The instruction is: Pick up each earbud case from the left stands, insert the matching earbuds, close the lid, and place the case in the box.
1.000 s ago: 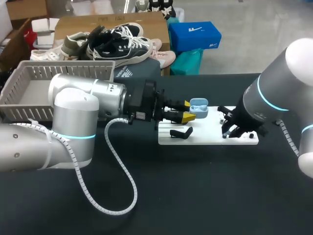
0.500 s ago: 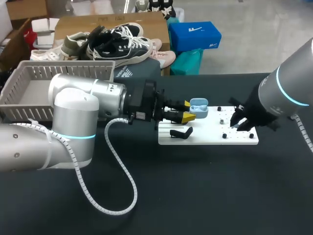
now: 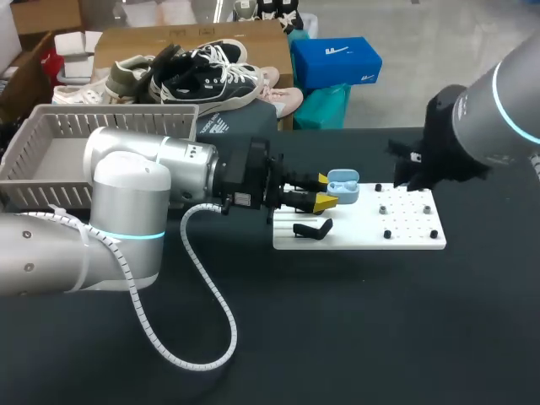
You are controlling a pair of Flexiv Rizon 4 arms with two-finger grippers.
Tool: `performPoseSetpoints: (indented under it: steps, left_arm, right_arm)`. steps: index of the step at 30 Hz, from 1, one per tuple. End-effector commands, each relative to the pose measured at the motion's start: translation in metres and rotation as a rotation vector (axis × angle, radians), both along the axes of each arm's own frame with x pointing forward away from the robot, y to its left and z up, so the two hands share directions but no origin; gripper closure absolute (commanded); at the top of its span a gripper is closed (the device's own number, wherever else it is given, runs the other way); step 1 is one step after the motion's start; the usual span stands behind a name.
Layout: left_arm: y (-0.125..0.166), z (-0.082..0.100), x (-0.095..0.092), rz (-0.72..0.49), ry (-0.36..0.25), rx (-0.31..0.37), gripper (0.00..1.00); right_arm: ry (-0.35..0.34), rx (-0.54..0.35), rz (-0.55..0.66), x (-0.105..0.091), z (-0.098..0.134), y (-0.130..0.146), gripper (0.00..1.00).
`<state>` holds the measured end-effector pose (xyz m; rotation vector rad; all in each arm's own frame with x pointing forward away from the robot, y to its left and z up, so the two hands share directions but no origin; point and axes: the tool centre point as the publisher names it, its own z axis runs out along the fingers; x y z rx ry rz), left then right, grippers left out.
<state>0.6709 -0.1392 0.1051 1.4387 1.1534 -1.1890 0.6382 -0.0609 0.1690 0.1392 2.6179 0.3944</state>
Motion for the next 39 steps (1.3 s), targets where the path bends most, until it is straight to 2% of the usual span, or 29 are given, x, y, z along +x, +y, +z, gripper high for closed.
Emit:
performPoseSetpoints:
  steps: [1,5,14,24,39]
  left_arm:
    - [0.0,-0.001,0.0,0.002,-0.002,-0.002,1.0]
    - [0.0,-0.001,0.0,0.002,-0.002,-0.002,1.0]
    - [0.0,-0.001,0.0,0.002,-0.002,-0.002,1.0]
    - [0.0,-0.001,0.0,0.002,-0.002,-0.002,1.0]
    - [0.0,-0.001,0.0,0.002,-0.002,-0.002,1.0]
  right_arm:
    - [0.135,-0.127,0.139,-0.007,0.035,0.023,1.0]
    - [0.142,-0.17,0.24,-0.008,0.042,0.044,1.0]
    - [0.2,-0.271,0.35,0.001,0.029,0.07,1.0]
    - [0.261,-0.281,0.342,0.002,0.027,0.08,1.0]
    - [0.259,-0.253,0.335,0.002,0.022,0.082,1.0]
